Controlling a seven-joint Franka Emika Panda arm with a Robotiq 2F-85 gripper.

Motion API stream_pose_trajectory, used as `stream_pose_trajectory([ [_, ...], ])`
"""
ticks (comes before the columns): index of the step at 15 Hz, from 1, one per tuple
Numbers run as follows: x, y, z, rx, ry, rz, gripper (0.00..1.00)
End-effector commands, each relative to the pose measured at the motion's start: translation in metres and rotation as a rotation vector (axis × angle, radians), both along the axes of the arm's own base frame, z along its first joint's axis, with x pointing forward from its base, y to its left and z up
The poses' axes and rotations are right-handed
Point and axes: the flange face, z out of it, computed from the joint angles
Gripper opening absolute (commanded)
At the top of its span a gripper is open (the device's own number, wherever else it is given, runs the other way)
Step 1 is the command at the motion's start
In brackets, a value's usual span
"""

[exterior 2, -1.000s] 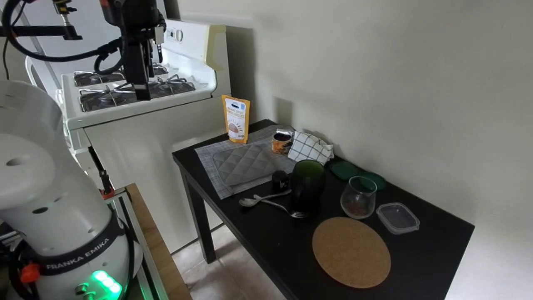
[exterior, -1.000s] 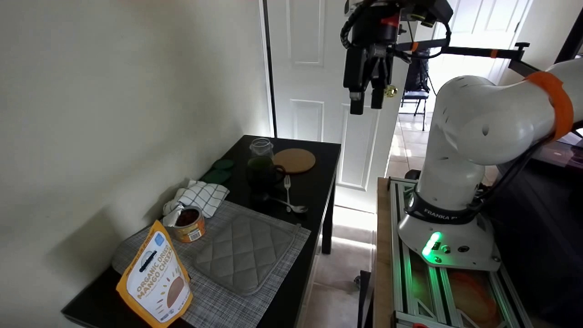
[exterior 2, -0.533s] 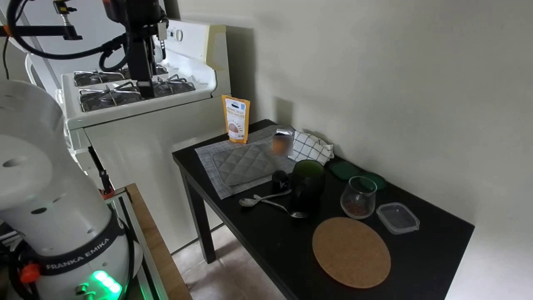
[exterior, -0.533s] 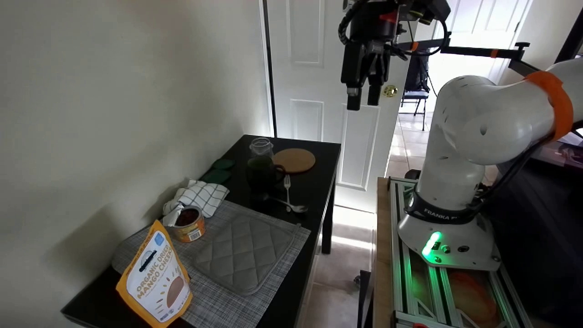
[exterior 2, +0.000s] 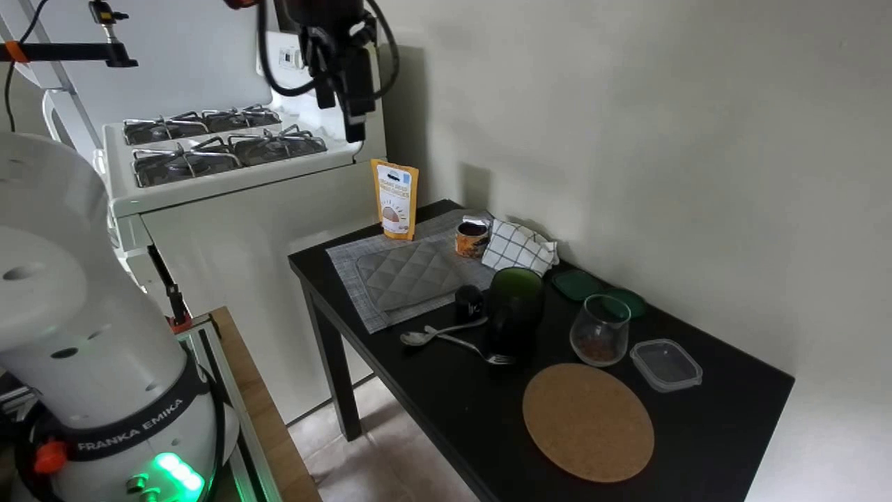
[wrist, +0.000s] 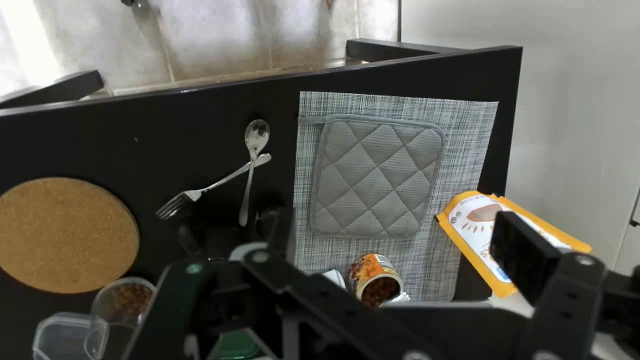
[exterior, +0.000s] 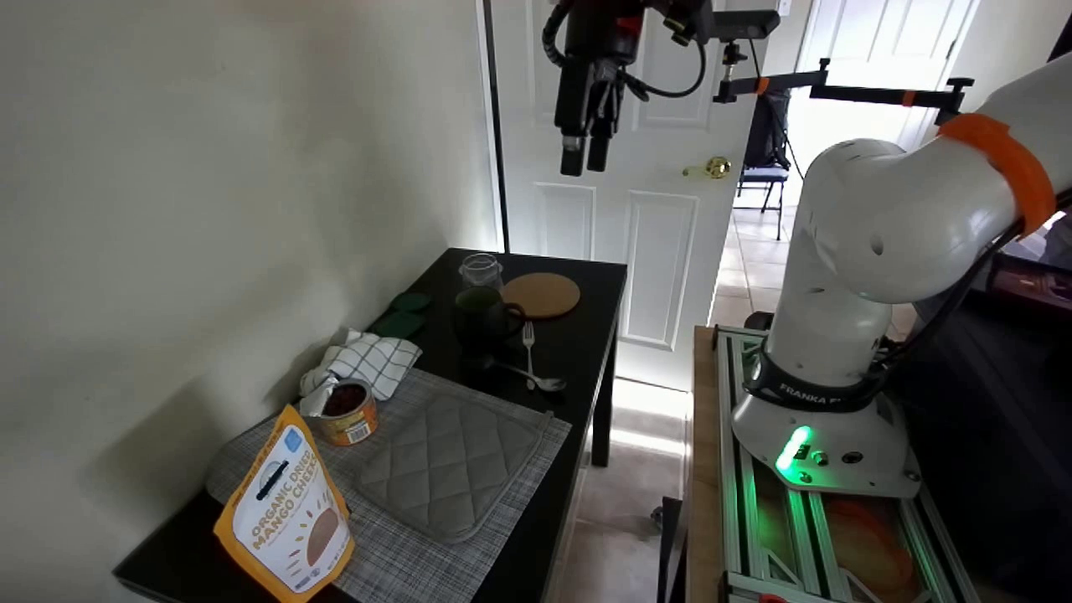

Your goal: Pick up the black object on the left and put it in the lunchbox on the right

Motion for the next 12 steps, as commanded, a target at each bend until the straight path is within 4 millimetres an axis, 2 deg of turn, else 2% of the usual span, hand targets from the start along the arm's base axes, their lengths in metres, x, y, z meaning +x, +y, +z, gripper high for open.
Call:
stream_pose_trajectory([
  [1, 0.056, -0.024, -0.015, 0.01, 0.079, 0.174, 1.0],
  [3, 0.079, -0.039, -0.034, 0.057, 0.144, 0.225, 1.0],
  [4, 0.05, -0.028, -0.019, 0.025, 0.072, 0.168, 1.0],
  [7, 0.077, -0.041, -0.04, 0.047, 0.133, 0.204, 1.0],
  [12, 0.083, -0.04, -0.037, 0.045, 0.136, 0.212, 1.0],
])
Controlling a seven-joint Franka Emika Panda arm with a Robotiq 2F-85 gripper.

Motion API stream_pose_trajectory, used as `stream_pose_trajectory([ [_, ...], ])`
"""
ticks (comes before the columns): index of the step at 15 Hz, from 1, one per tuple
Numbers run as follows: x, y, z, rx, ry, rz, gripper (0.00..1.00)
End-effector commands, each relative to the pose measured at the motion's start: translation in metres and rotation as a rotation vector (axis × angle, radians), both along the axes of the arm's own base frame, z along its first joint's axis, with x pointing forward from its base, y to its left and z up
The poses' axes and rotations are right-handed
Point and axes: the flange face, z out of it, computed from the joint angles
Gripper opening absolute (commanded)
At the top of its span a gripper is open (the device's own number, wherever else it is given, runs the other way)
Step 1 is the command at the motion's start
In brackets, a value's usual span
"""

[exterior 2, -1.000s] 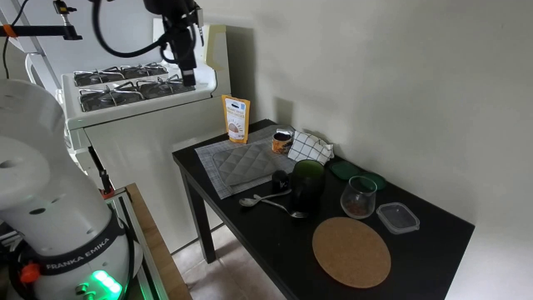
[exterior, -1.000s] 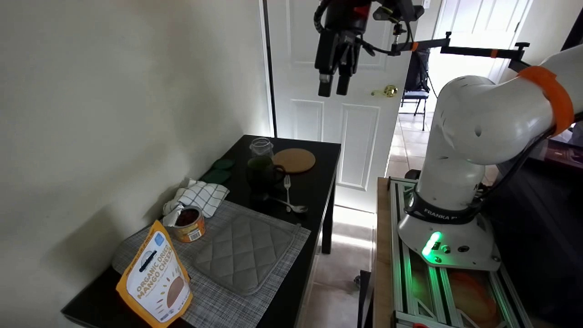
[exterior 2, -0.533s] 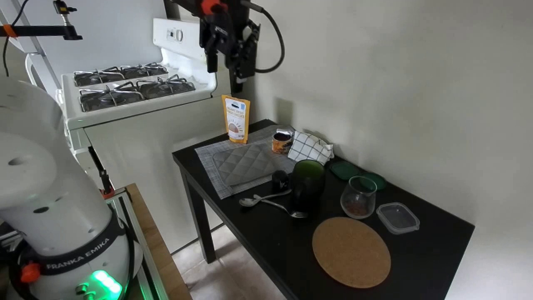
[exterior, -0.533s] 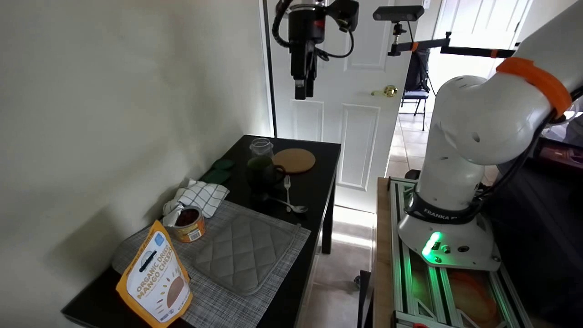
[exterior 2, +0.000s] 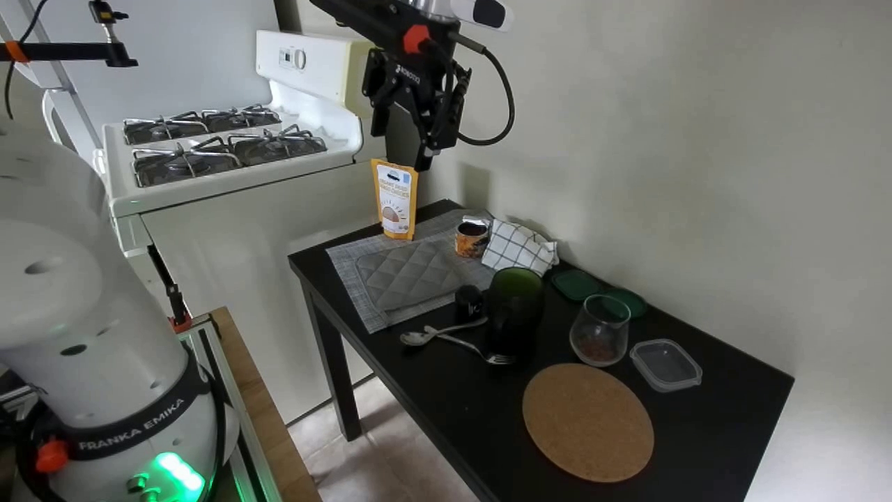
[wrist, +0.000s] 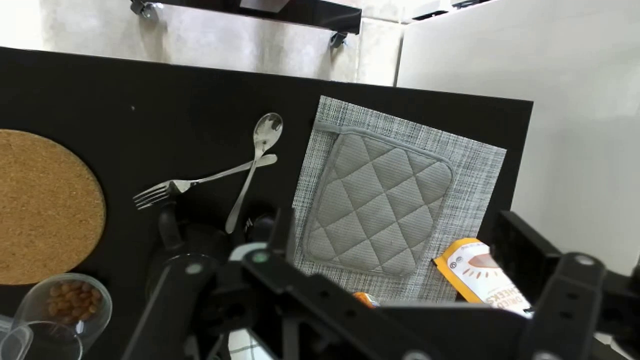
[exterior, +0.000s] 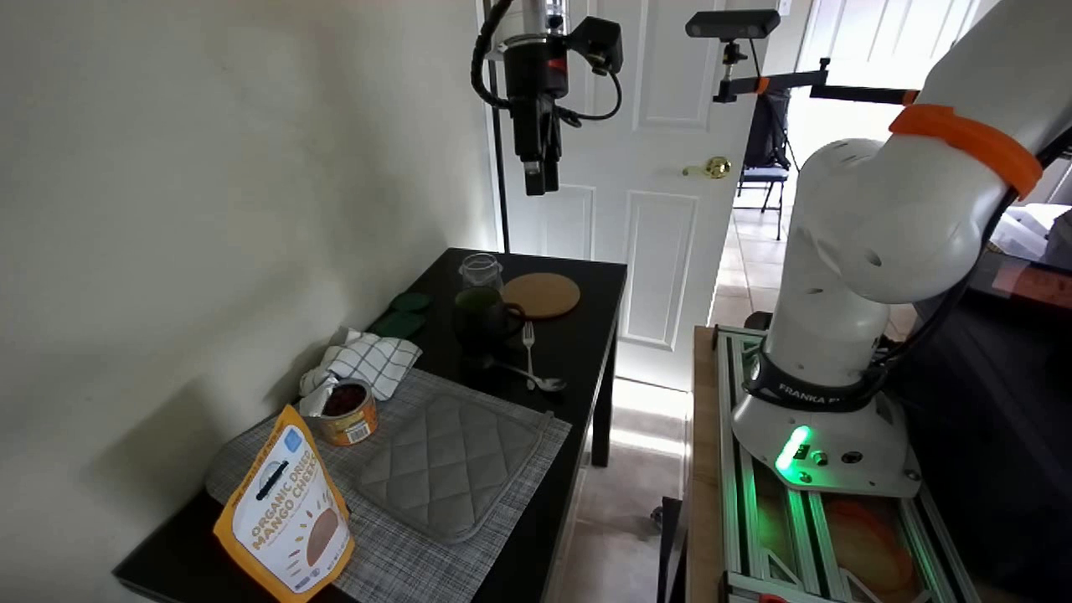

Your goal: Pick up the black object on the left and put it in the lunchbox on the right

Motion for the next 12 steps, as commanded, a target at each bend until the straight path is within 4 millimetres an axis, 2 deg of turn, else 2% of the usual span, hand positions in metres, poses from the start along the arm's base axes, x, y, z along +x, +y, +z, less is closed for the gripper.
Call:
stream_pose_trajectory([
  [1, 0.006, 0.011, -0.003, -0.021, -0.044, 0.038, 1.0],
  [3, 0.024, 0.041, -0.015, -0.106, -0.095, 0.079, 1.0],
  [6, 0.048, 0.081, -0.038, -0.136, -0.197, 0.085, 1.0],
  [8, 0.054, 0.103, -0.059, -0.15, -0.205, 0.077, 1.0],
  [11, 0.054, 0.113, -0.097, -0.161, -0.2, 0.026, 1.0],
  [12, 0.055, 0.108, -0.112, -0.162, -0.2, -0.011, 1.0],
])
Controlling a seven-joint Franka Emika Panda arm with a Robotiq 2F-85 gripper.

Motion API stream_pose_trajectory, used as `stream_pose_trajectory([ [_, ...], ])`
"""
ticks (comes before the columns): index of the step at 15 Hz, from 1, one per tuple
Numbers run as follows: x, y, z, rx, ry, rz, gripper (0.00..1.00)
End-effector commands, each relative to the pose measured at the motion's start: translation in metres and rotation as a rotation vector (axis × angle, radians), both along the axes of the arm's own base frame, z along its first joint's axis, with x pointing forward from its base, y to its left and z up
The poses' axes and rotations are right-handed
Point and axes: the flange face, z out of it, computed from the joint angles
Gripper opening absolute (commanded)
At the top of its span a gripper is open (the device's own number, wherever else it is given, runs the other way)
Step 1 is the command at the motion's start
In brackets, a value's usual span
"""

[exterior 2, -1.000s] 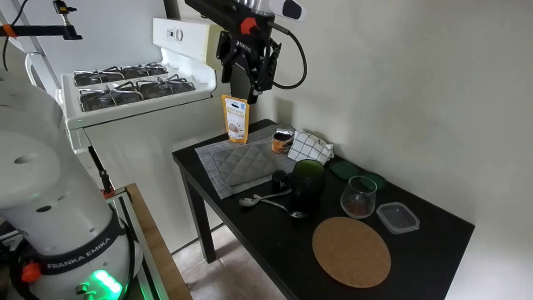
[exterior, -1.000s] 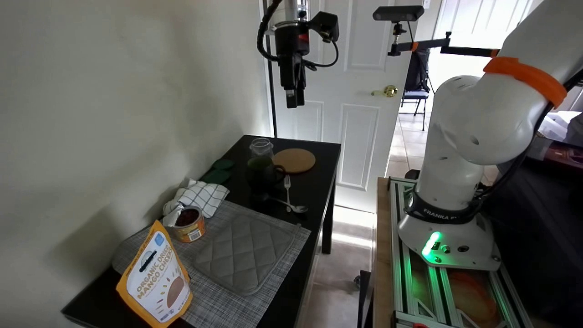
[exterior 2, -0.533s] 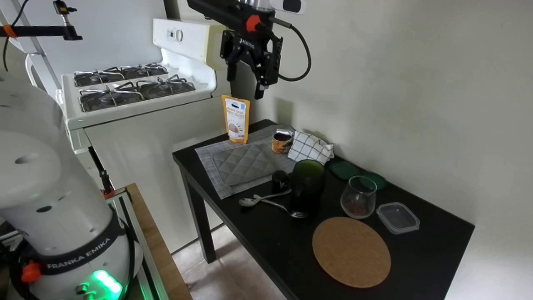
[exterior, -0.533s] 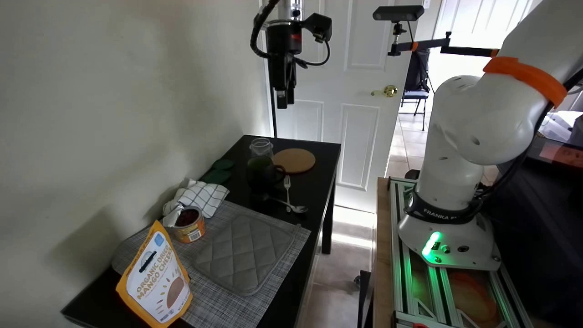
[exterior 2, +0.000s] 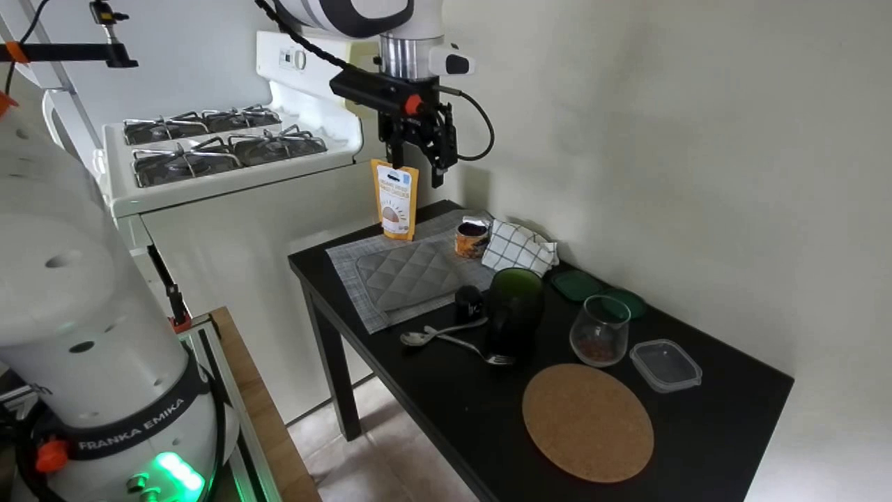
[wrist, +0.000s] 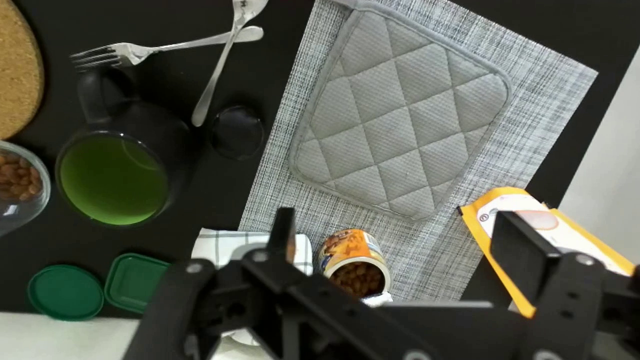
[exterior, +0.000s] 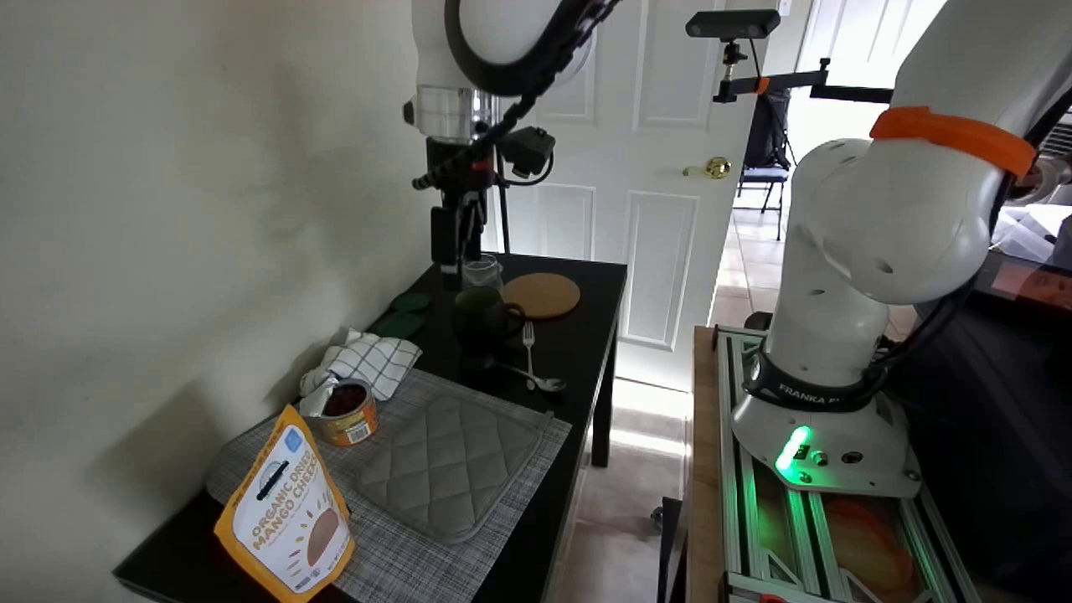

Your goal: Pick up the black object on the left and put it in the lunchbox on the right

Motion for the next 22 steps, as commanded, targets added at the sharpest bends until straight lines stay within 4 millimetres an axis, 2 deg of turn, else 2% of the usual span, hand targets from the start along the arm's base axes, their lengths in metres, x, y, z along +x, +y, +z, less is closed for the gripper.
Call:
stream_pose_trajectory([
  [1, -0.004, -0.006, -0.049, -0.002, 0.004, -0.109, 1.0],
  [3, -0.007, -0.011, -0.073, 0.084, 0.024, -0.136, 1.0],
  [4, -0.003, -0.007, -0.054, 0.028, 0.014, -0.106, 1.0],
  [6, -0.005, -0.012, -0.072, 0.057, 0.033, -0.126, 1.0],
  [9, -0.005, -0.012, -0.073, 0.063, 0.037, -0.133, 1.0],
  [15, 0.009, -0.027, -0.124, -0.022, 0.157, -0.334, 1.0],
  [20, 0.032, -0.055, -0.165, -0.078, 0.131, -0.383, 1.0],
  [22, 0.042, -0.053, -0.172, -0.072, 0.088, -0.398, 1.0],
])
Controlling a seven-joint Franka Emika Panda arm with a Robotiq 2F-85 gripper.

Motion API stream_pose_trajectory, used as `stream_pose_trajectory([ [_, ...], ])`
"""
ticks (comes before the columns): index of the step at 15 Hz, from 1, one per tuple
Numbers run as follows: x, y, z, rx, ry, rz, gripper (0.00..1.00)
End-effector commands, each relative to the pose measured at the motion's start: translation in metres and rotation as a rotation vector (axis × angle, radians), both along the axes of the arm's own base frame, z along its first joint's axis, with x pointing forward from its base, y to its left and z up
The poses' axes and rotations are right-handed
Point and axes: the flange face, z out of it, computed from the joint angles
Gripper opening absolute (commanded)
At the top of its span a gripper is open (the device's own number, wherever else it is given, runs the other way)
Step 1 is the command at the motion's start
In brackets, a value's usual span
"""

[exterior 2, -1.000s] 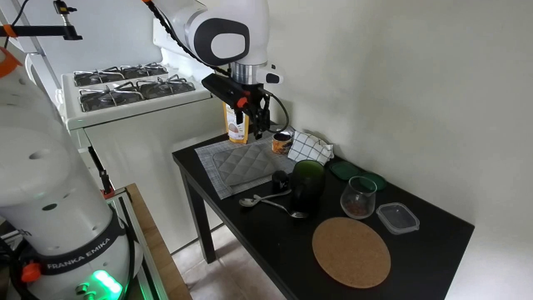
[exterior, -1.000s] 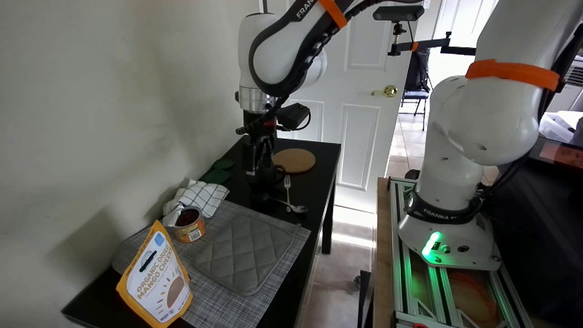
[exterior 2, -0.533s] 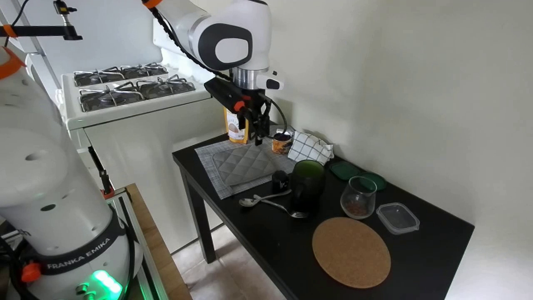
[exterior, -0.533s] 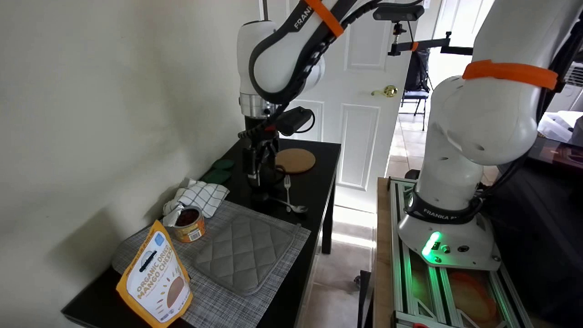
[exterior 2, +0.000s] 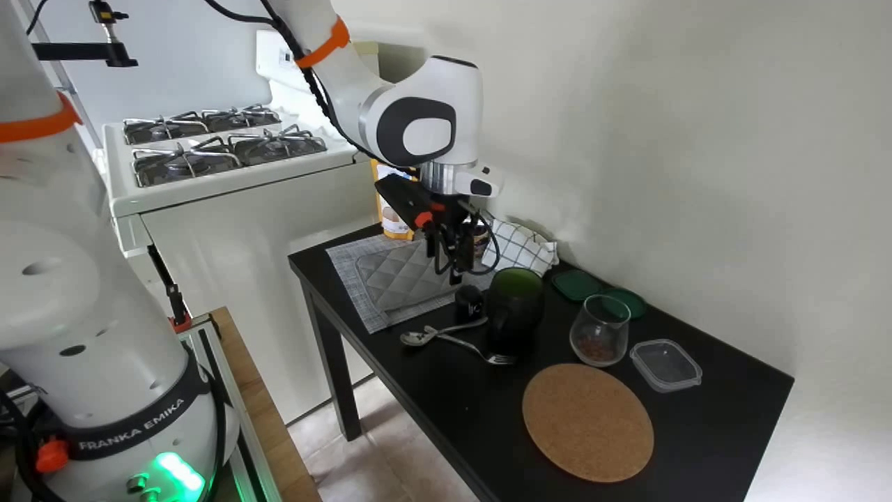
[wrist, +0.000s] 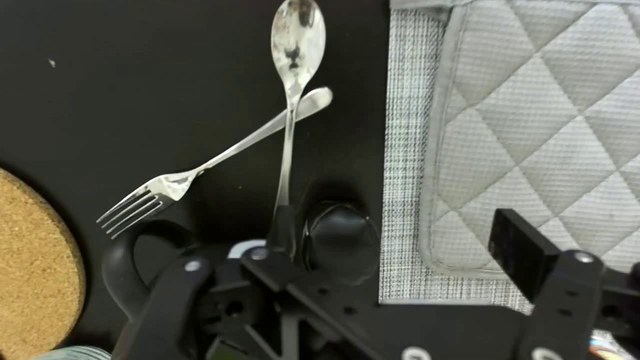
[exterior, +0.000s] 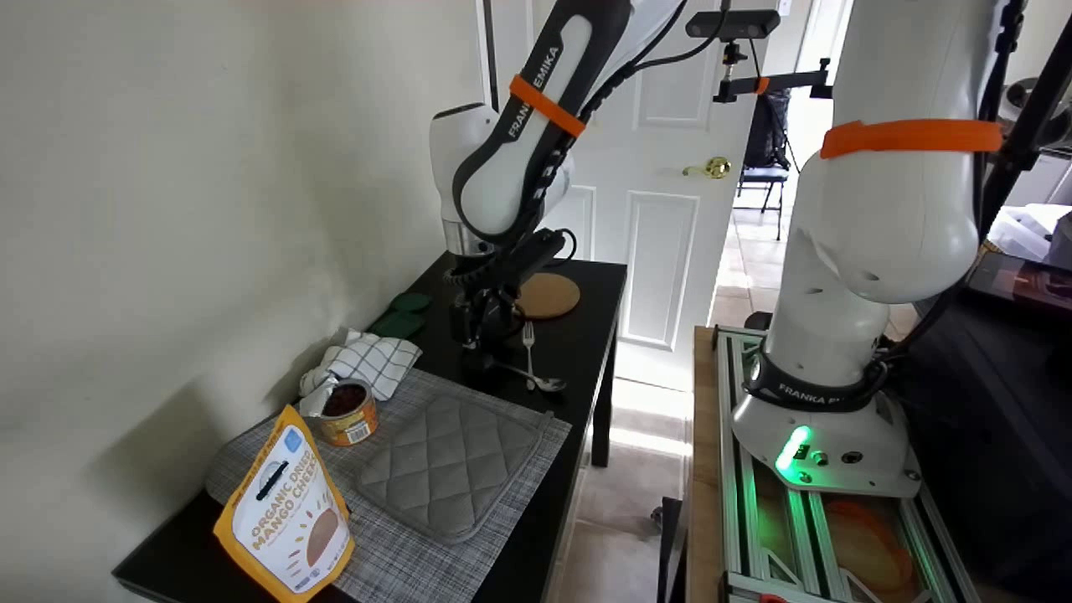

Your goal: Pick up the black object on the left and put it in the lunchbox on the right

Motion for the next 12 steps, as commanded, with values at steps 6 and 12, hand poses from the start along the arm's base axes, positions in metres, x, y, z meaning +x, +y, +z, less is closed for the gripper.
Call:
stream_pose_trajectory([
  [6, 0.04, 0.008, -0.041, -0.056, -0.066, -0.117, 1.0],
  [12, 0.049, 0.01, -0.058, -0.097, -0.039, -0.213, 1.0],
])
